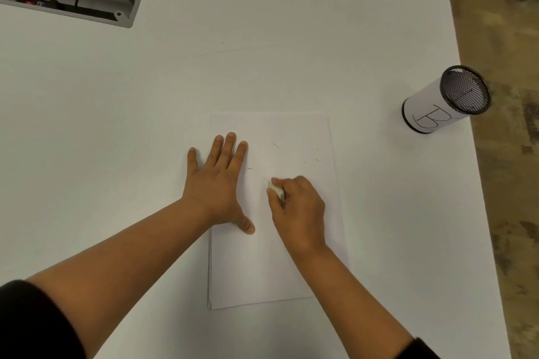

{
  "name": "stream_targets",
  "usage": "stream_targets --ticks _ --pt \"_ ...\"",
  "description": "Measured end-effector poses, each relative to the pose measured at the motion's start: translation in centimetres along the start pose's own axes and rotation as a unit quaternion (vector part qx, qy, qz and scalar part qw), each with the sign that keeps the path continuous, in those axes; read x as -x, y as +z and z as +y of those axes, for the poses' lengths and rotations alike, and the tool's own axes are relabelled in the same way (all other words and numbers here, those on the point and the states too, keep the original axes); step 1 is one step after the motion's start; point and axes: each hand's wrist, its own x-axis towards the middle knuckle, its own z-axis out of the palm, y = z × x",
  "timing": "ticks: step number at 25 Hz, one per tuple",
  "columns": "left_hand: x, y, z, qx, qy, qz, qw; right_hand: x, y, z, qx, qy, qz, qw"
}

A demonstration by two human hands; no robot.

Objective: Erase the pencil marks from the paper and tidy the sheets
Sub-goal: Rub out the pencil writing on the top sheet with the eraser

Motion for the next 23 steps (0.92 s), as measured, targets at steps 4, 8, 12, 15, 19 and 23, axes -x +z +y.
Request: stream_targets --ticks 4,8,12,15,19,23 --pt "-0.2 0.2 0.0 -0.002 0.001 0.004 1.000 -4.0 1.7 -1.4 0.019 -0.052 0.000 0.998" --pt "-0.2 0.1 0.0 -0.001 0.002 0.004 1.000 -7.0 3.0 -2.1 0.022 -0.046 -0.018 0.999" --pt "-0.2 0.2 -0.1 0.001 0.001 0.005 1.000 -5.1 2.0 -0.9 0.010 -0.059 0.017 0.998" --pt "-0.1 0.1 0.0 -0.002 0.001 -0.002 1.000 -8.6 2.0 -1.1 0.032 -0.077 -0.004 0.997" --pt "0.0 -0.2 0.0 0.005 0.000 -0.004 1.000 -10.6 0.3 -1.2 -0.066 -0.003 -0.007 0.998" --pt "0.1 -0.1 -0.1 0.015 0.003 -0.002 1.000 -6.0 -3.6 0.9 -0.239 0.188 0.076 0.950"
